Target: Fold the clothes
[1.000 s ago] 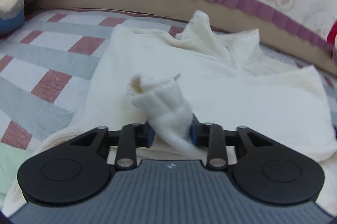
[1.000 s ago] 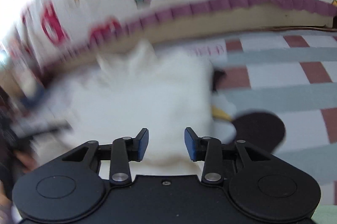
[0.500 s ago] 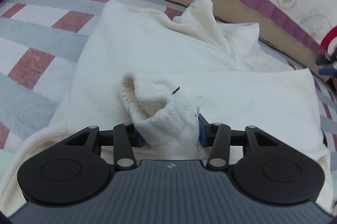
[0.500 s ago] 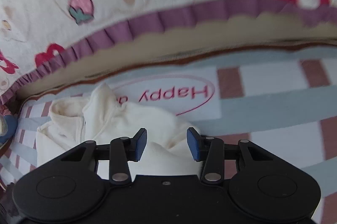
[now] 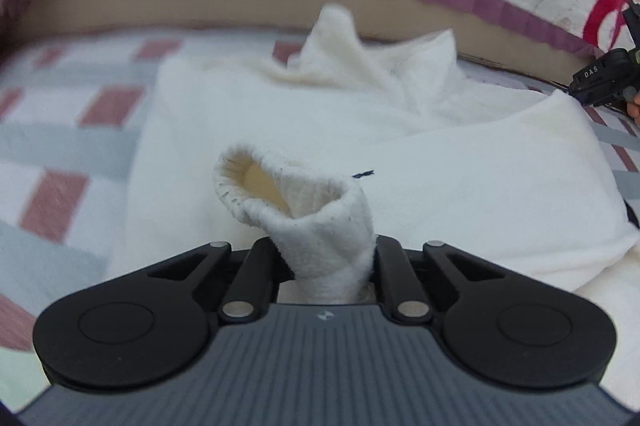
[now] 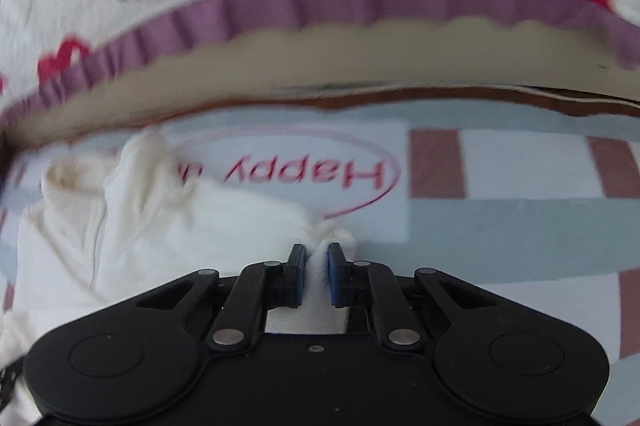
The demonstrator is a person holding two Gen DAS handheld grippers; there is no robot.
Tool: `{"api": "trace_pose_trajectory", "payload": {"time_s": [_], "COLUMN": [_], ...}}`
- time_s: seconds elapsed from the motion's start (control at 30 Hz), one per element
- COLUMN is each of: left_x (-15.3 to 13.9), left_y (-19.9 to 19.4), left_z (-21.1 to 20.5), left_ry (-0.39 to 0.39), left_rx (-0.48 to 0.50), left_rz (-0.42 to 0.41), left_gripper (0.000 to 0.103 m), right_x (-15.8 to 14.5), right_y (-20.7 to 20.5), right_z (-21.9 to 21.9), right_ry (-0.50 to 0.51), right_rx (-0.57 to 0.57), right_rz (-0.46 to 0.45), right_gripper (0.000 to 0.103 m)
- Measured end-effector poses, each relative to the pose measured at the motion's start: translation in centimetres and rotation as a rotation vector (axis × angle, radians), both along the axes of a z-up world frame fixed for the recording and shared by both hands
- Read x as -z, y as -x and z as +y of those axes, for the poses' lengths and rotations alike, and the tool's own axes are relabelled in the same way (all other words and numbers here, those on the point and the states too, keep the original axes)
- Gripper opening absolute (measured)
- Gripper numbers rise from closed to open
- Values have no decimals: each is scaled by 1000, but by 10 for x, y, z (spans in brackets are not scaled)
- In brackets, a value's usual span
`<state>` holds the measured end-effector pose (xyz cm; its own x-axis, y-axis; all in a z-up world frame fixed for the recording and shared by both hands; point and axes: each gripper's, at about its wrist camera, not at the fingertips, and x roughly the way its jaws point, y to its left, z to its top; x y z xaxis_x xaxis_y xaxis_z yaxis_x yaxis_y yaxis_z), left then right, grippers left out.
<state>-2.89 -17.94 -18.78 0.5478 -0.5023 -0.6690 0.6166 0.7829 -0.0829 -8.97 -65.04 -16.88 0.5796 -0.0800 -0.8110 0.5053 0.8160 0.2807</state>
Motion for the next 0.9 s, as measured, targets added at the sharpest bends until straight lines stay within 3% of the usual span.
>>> {"api": "trace_pose_trajectory", "payload": {"time_s": [0.03, 0.1, 0.2, 0.3, 0.4, 0.5, 0.57, 0.63, 0.7, 0.77, 0.8, 0.87, 0.9], "left_x": [-5, -11, -6, 0, -1, 0, 4, 7, 8, 9, 10, 9, 5], "left_y": [5, 12, 11, 7, 8, 7, 0, -6, -10, -15, -17, -20, -15], "left_z": [2, 7, -2, -9, -6, -4, -3, 1, 5, 9, 12, 16, 17], "left_ry": [10, 12, -70, -110, -98, -132, -152, -136, -109, -83, -70, -43, -29], "left_rx": [-1, -15, -39, -62, -77, -87, -84, -91, -101, -110, -115, -122, -114], "left_rz": [-34, -95, -129, -110, -125, -148, -94, -53, -15, 24, 43, 58, 22], "left_gripper": [10, 10, 10, 10, 10, 15, 21, 22, 22, 25, 25, 15, 12], "right_x": [0, 2, 11, 7, 0, -7, -10, -10, -10, -6, -2, 7, 10], "right_y": [6, 15, 22, 22, 24, 26, 27, 33, 41, 51, 58, 73, 82], "right_z": [-5, -14, -25, -14, -4, -7, -14, -16, -13, -3, 1, 9, 13], "right_ry": [3, 15, -22, 67, 141, 266, 241, 161, 103, 77, 50, -15, -48], "right_rx": [30, 74, 113, 83, 59, 110, 124, 115, 99, 91, 97, 112, 123], "right_rz": [-17, -34, -45, -52, -98, -102, -87, -96, -110, -121, -130, -155, -179], "right_gripper": [3, 4, 3, 3, 3, 0, 2, 11, 13, 37, 40, 40, 40]}}
